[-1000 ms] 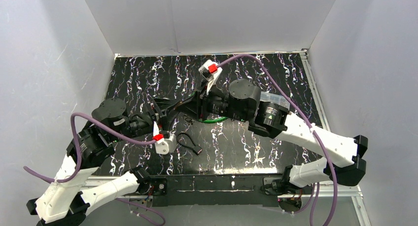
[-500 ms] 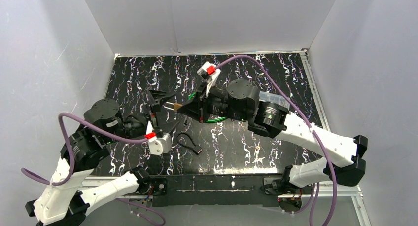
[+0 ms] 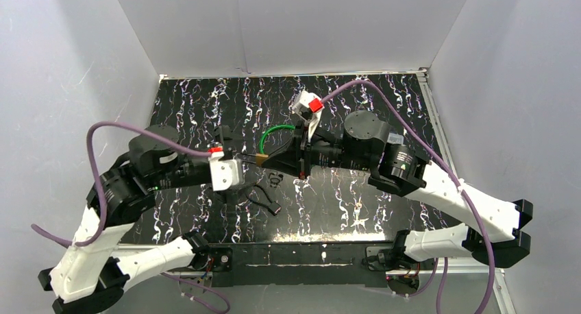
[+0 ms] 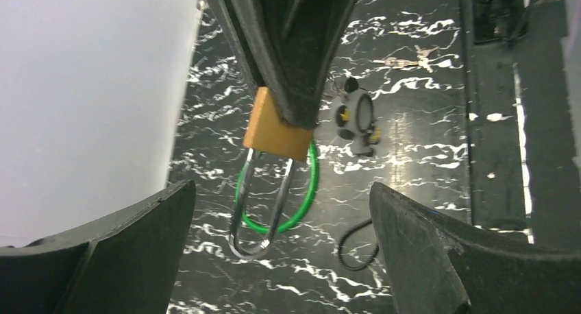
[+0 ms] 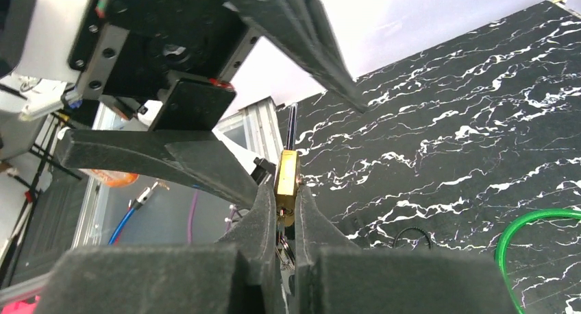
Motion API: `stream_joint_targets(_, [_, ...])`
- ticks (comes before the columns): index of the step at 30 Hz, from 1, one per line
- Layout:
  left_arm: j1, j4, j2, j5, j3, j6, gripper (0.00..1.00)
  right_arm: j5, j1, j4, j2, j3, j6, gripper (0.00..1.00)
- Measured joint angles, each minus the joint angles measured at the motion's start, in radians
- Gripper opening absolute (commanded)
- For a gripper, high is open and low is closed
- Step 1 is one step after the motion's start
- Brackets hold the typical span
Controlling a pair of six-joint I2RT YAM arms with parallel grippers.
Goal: Unlock with the key
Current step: Unlock the lock.
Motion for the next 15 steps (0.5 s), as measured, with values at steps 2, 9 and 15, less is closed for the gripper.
stream_joint_targets(2, [0.000,-0.014,0.032,0.006,0.018,-0.043,0.97,-0.020,0.002,-0.033,0.005,0.017,-0.019,0.01])
stream_joint_targets(9, [0.000,-0.097,0.129,0.058,0.119,-0.097,0.62,-0.028,0.019,-0.116,0.015,0.058,-0.087,0.01])
stream_joint_targets(15, [0.000,-0.205,0.164,0.125,0.183,-0.077,0.32,0.007,0.055,-0.173,0.022,0.089,-0.153,0.01])
